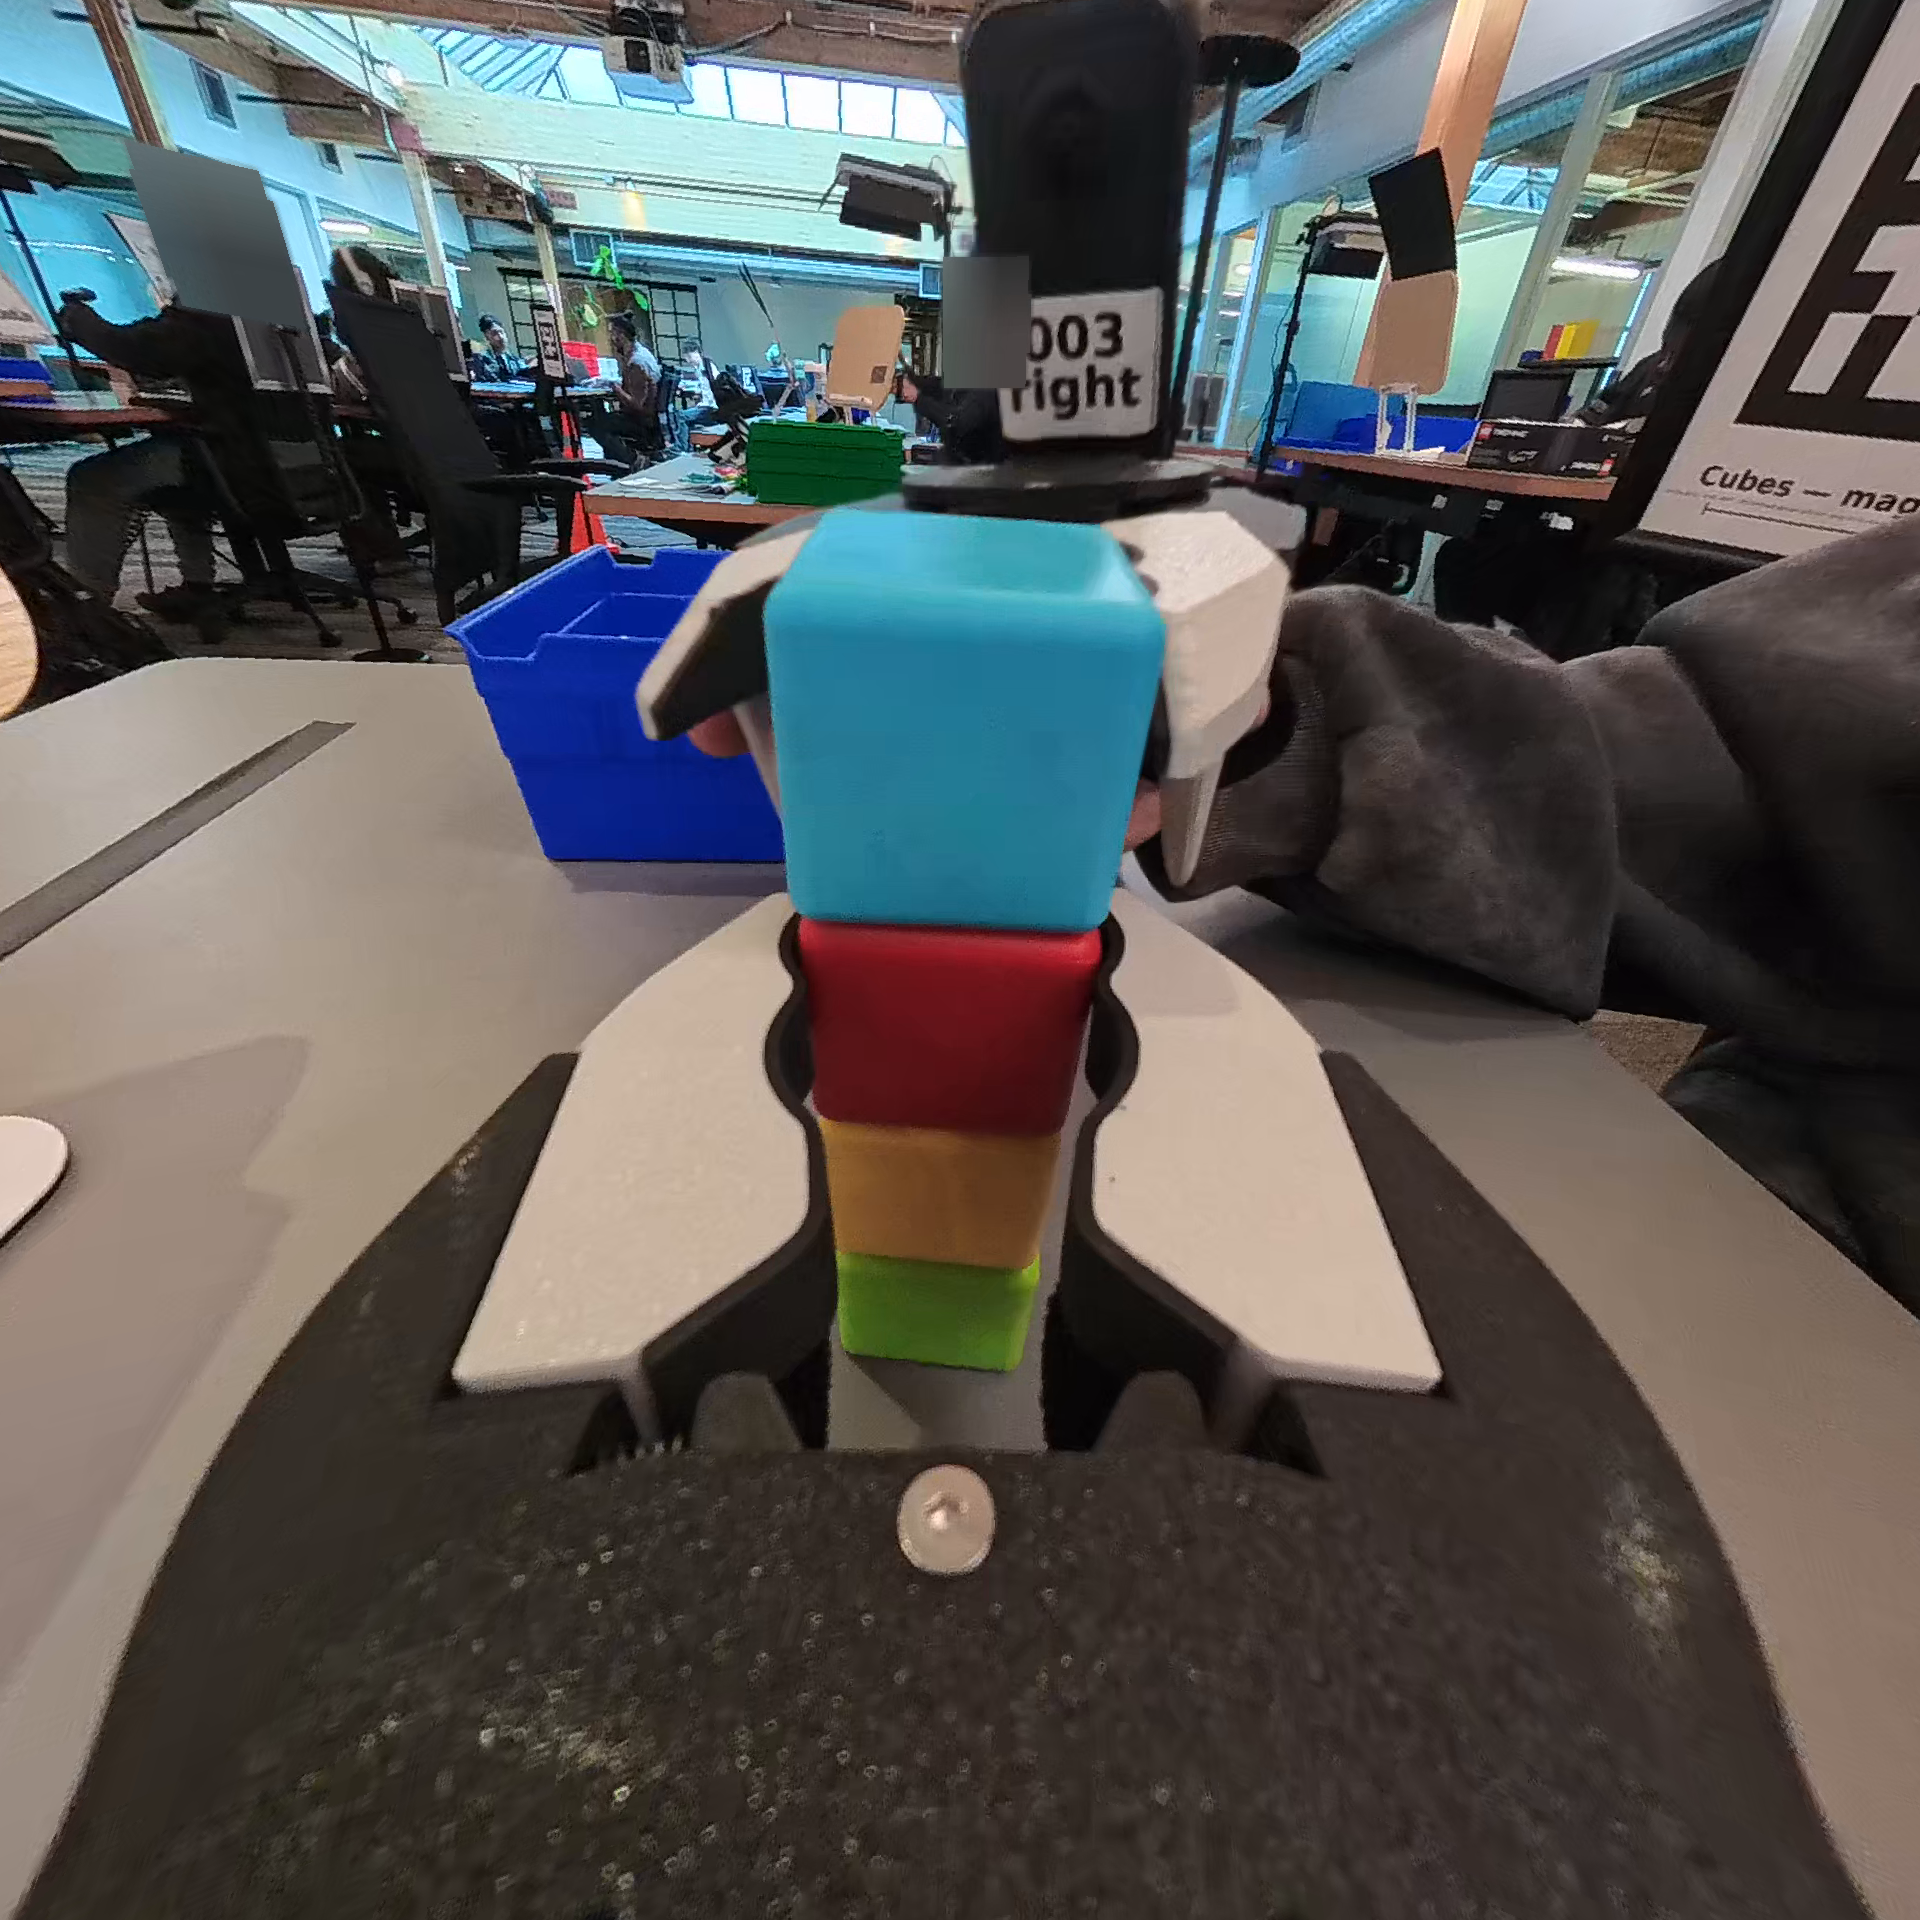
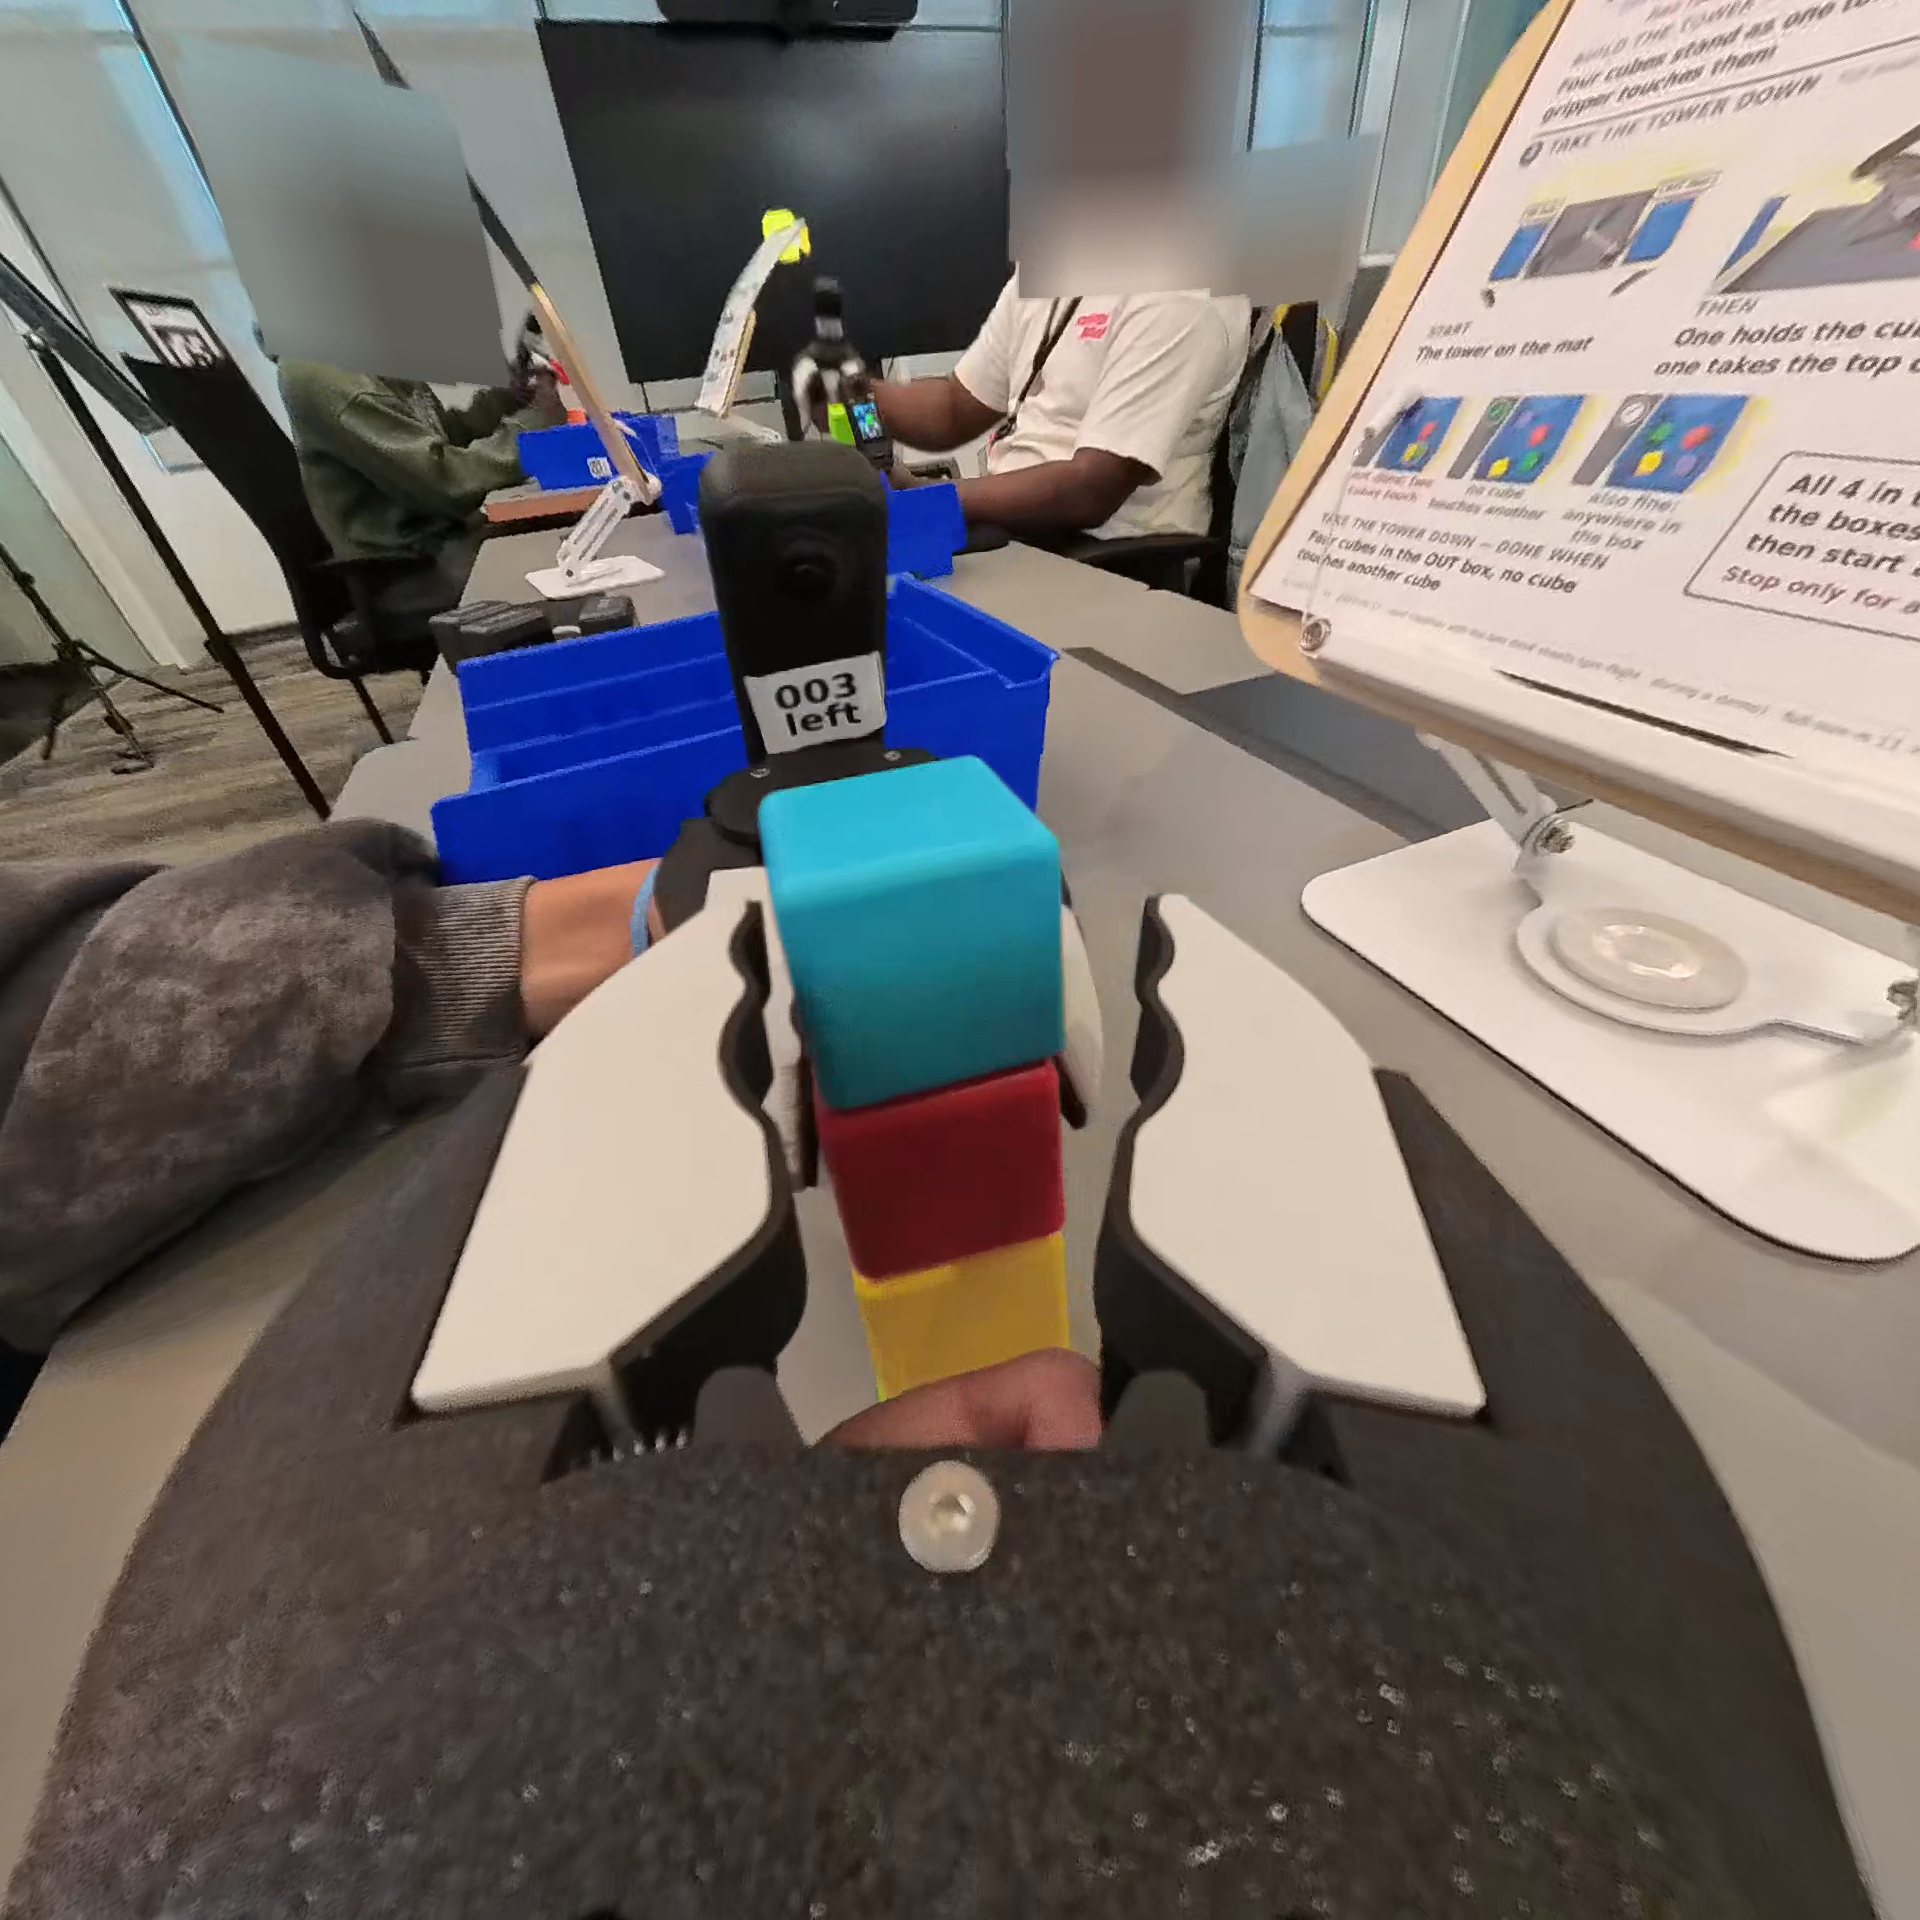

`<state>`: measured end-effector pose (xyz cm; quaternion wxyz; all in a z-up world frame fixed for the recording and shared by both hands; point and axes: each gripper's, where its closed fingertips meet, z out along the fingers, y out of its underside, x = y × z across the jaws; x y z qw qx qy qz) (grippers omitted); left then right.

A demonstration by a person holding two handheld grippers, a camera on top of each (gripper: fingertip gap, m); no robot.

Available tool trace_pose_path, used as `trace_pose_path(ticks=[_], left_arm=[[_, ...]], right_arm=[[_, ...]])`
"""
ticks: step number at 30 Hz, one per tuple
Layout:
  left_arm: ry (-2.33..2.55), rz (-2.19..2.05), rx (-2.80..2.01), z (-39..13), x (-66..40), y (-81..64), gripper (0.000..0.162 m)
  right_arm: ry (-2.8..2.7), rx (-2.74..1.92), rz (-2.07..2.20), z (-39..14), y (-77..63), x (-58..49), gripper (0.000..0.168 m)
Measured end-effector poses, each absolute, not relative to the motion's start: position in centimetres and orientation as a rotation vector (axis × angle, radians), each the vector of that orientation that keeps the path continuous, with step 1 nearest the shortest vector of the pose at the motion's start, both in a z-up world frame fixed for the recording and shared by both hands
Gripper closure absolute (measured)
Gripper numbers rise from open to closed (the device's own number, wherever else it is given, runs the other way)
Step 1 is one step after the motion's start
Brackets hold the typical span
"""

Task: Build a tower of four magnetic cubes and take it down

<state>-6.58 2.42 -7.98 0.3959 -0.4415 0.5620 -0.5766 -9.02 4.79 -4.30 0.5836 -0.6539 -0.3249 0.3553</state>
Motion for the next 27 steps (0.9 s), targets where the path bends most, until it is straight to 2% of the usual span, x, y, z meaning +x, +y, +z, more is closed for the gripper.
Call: trace_pose_path(ticks=[2,4,12,18,27], left_arm=[[1.433,-1.469,-1.114,-8.0,-6.5,2.2,0.113],[1.435,-1.469,-1.114,-8.0,-6.5,2.2,0.113],[1.454,-1.428,-1.128,-8.1,-6.2,1.8,0.113],[1.456,-1.43,-1.129,-8.1,-6.1,1.8,0.113],[1.432,-1.325,-1.154,-8.2,-5.6,2.7,0.113]], right_arm=[[-0.765,-1.498,0.876,-4.4,4.6,-9.3,0.104],[-0.774,-1.445,0.915,-4.2,4.2,-9.6,0.116],[-0.67,-1.337,1.063,-3.0,3.8,-8.9,0.117],[-0.516,-1.143,1.096,2.8,1.8,-5.6,0.117],[-0.377,-1.229,0.566,14.5,-4.5,1.2,0.117]])
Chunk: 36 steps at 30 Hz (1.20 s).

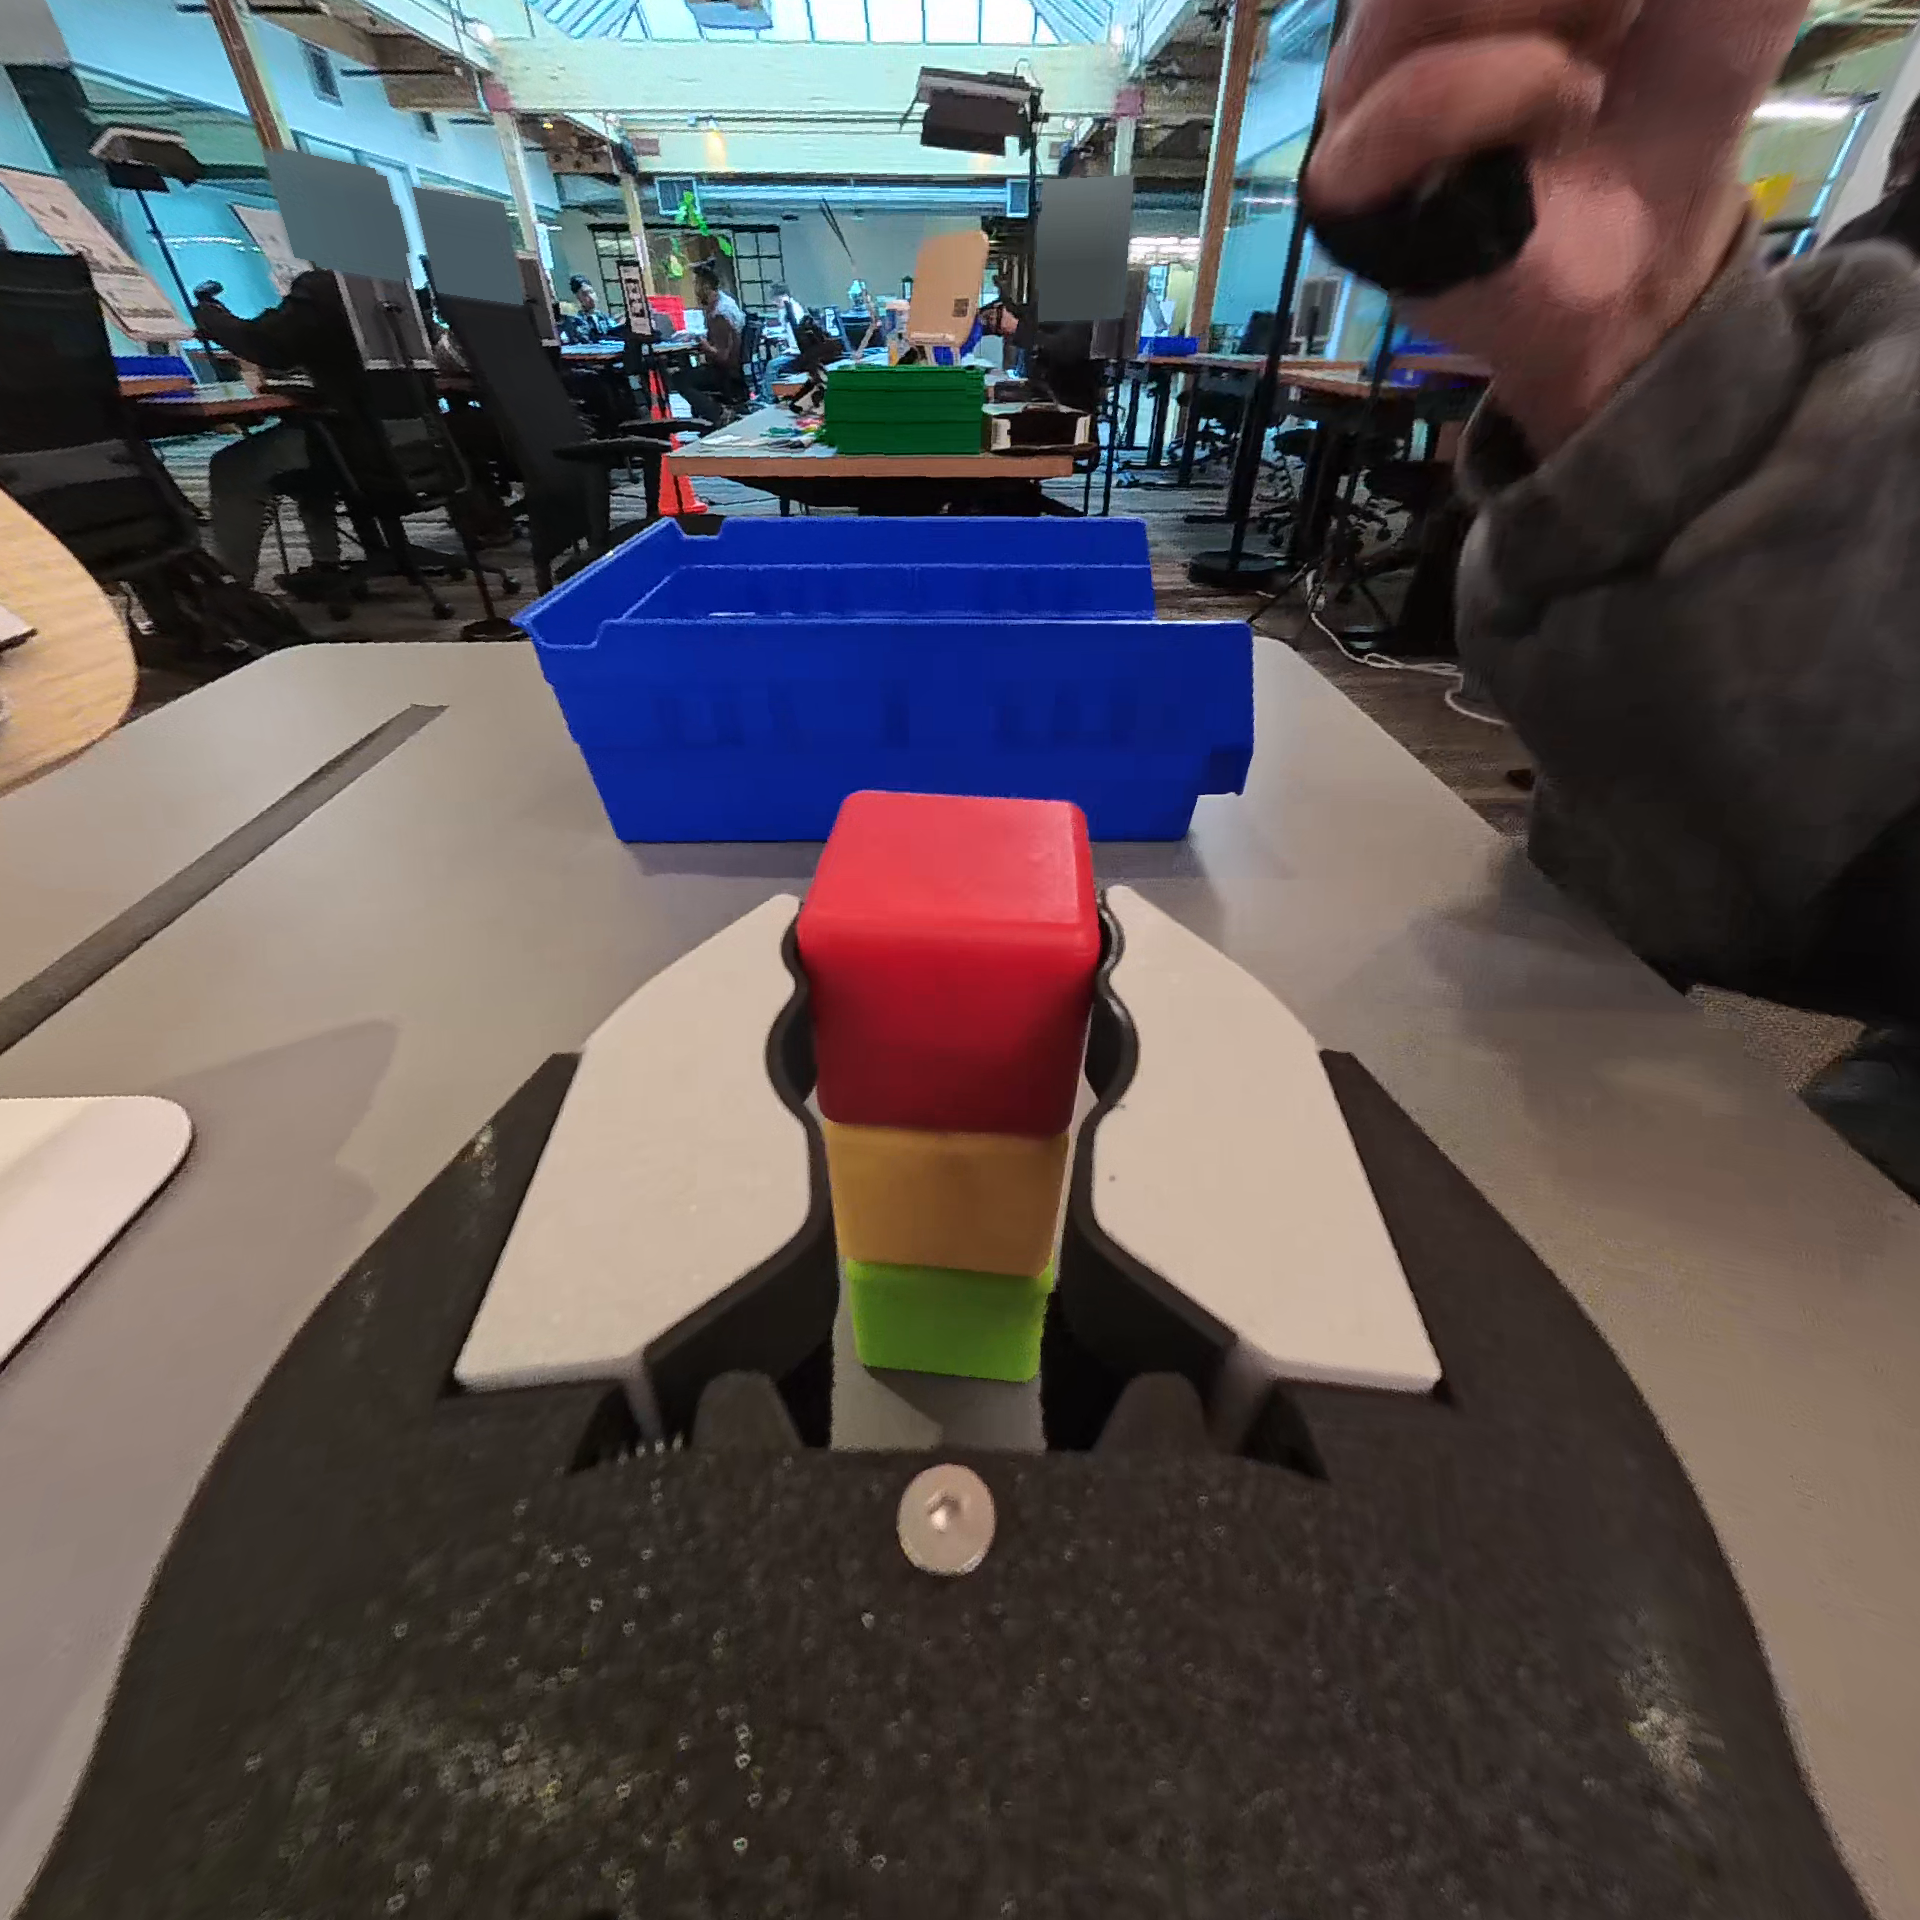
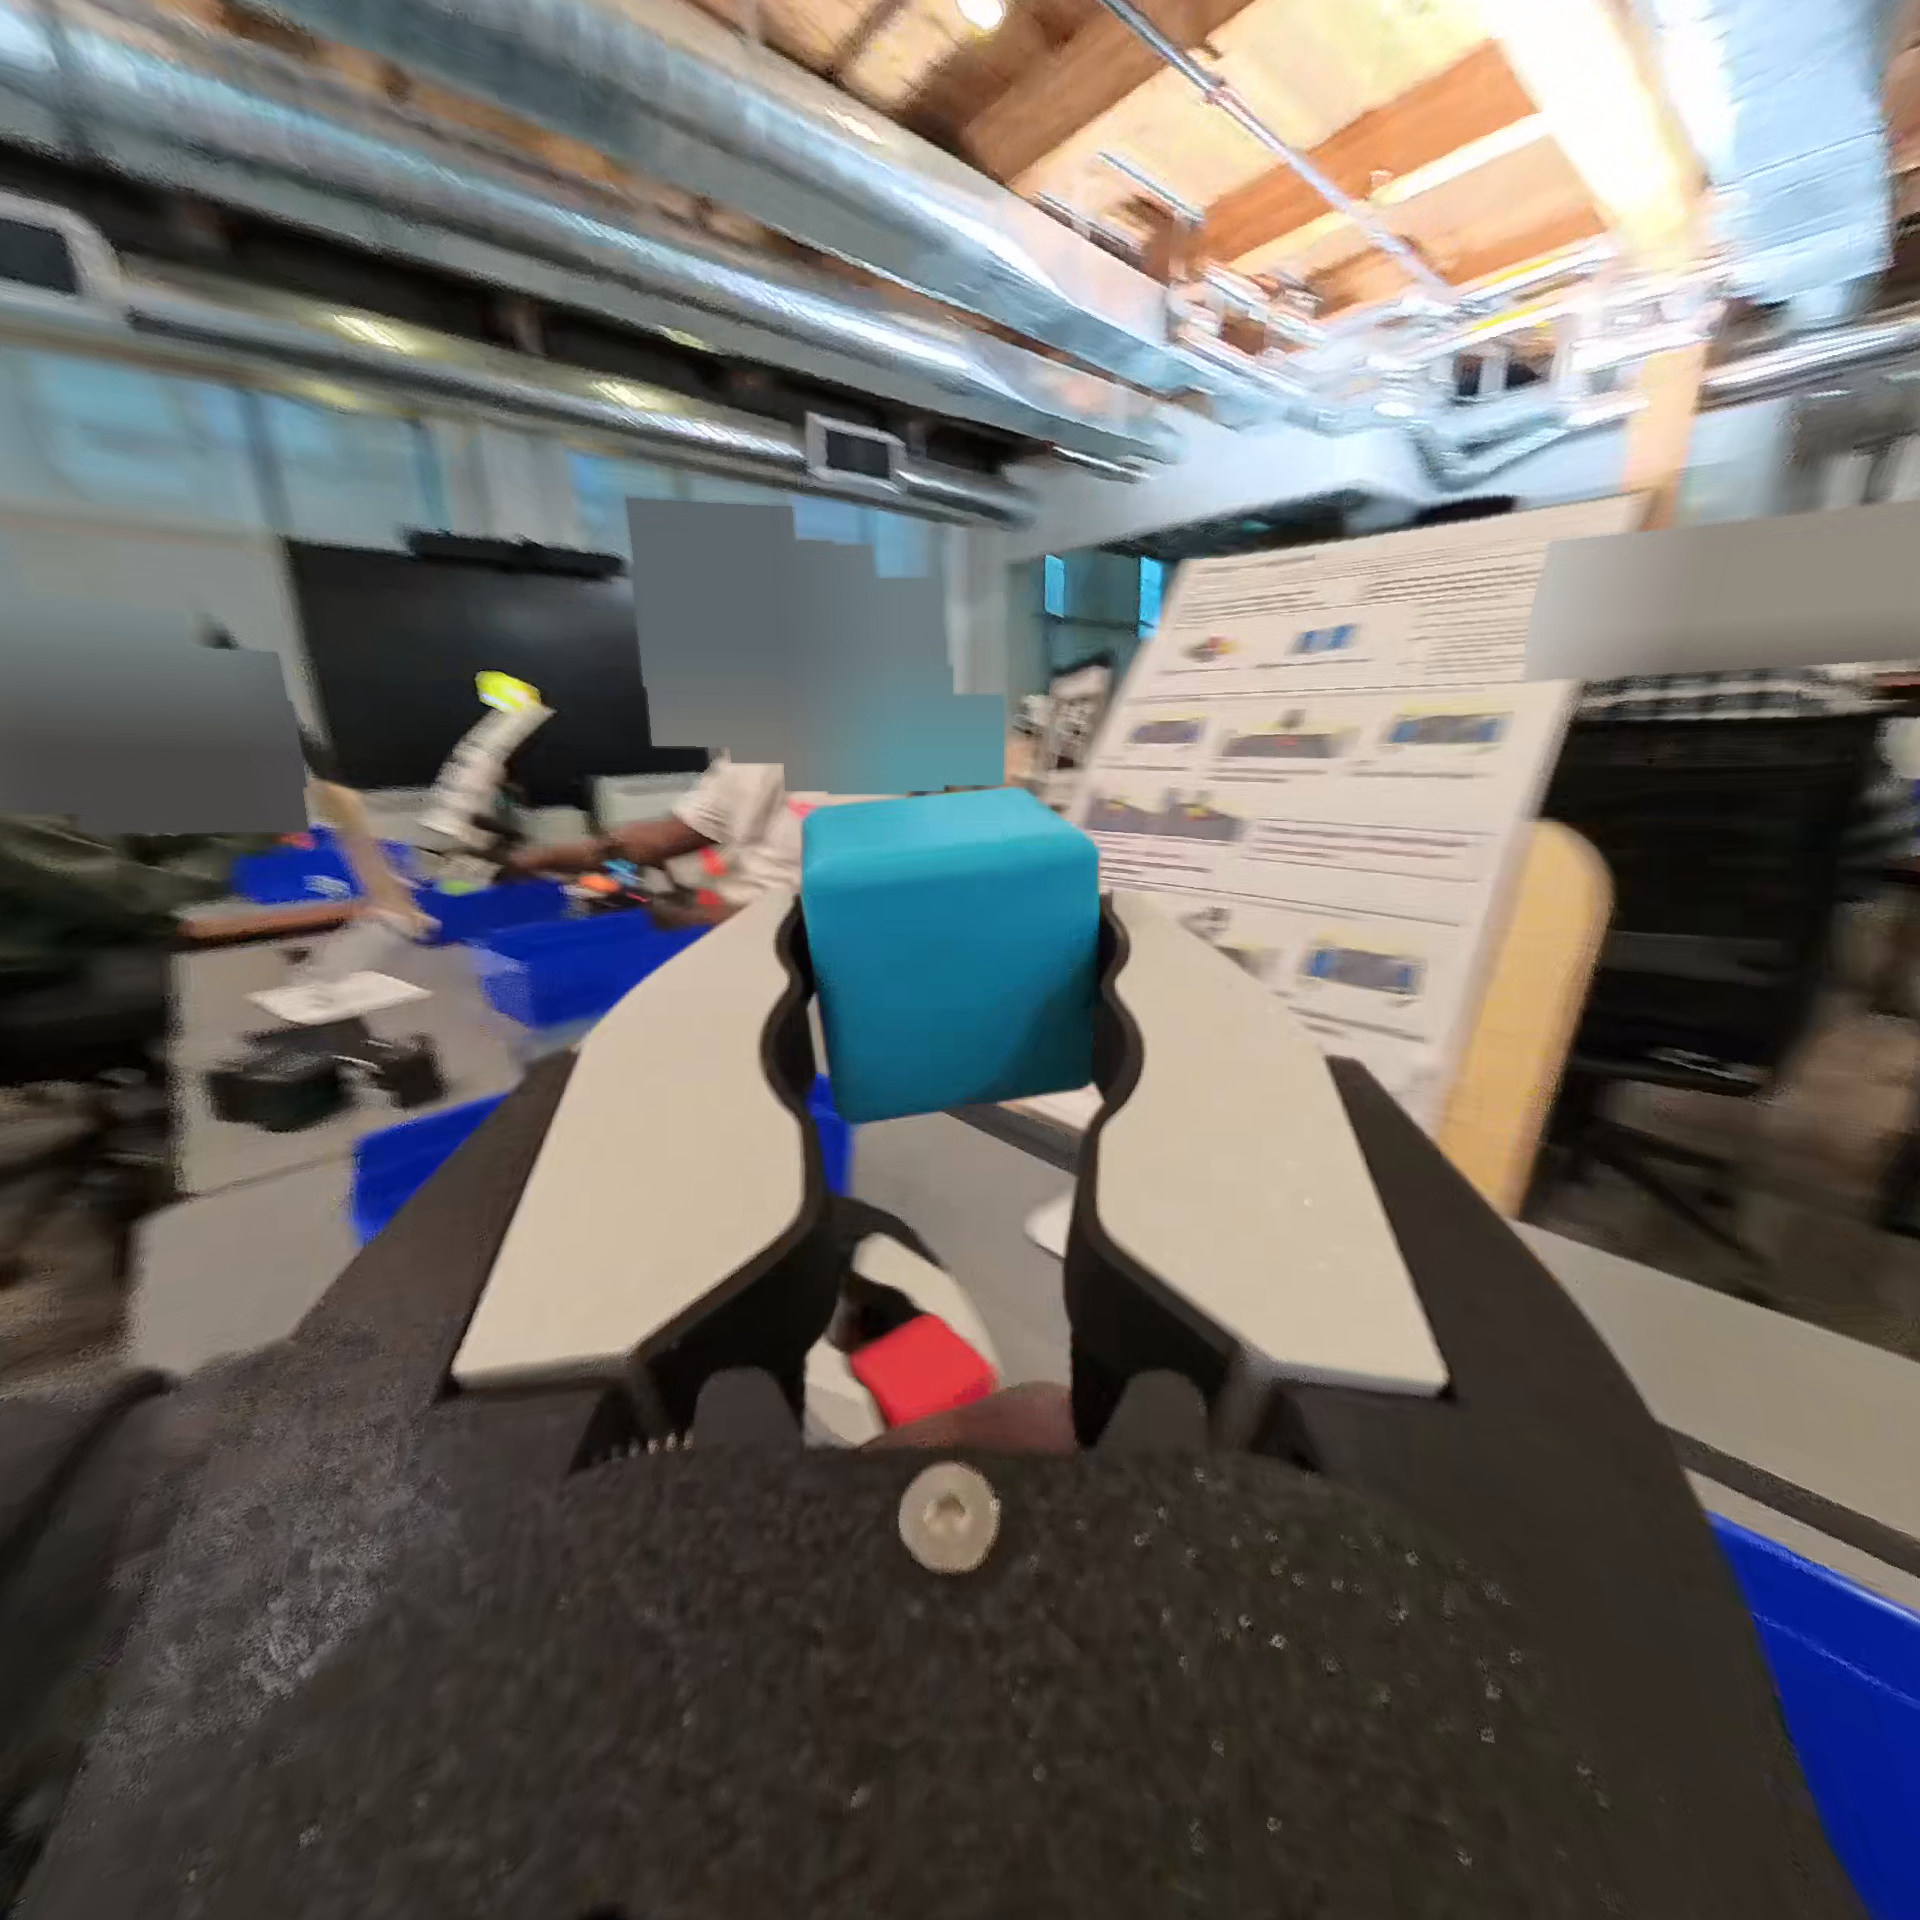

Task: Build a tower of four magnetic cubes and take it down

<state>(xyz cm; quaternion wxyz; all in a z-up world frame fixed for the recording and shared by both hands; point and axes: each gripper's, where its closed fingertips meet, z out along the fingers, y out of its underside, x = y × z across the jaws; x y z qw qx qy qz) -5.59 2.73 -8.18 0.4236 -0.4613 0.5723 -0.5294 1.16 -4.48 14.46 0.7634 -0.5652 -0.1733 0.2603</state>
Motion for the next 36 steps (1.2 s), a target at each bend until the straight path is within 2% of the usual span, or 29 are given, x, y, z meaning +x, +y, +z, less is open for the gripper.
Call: trace_pose_path(ticks=[3,6,10,14,16,19,30,36], left_arm=[[1.428,-1.327,-1.153,-8.2,-5.6,2.7,0.113],[1.417,-1.337,-1.162,-8.2,-5.6,2.8,0.113],[1.42,-1.344,-1.157,-8.2,-5.5,2.6,0.113],[1.423,-1.34,-1.163,-8.2,-5.5,2.6,0.113],[1.419,-1.344,-1.17,-8.2,-5.5,2.7,0.113],[1.42,-1.349,-1.17,-8.2,-5.5,2.5,0.113],[1.424,-1.363,-1.165,-8.2,-5.5,2.5,0.113],[1.425,-1.366,-1.165,-8.2,-5.4,2.4,0.113]], right_arm=[[-0.317,-1.373,0.237,15.7,-4.1,6.5,0.117],[-0.232,-1.611,0.012,13.3,-1.2,13.1,0.117],[-0.161,-2.028,-0.067,4.7,4.0,20.1,0.117],[-0.22,-2.397,-0.007,-5.9,7.1,22.0,0.117],[-0.153,-2.524,0.027,-9.8,8.0,22.9,0.117],[-0.179,-2.672,-0.16,-13.6,8.5,25.5,0.116],[-0.086,-2.889,-0.421,-17.3,9.1,30.4,0.117],[0.072,-2.945,-0.306,-18.1,8.5,30.7,0.116]])
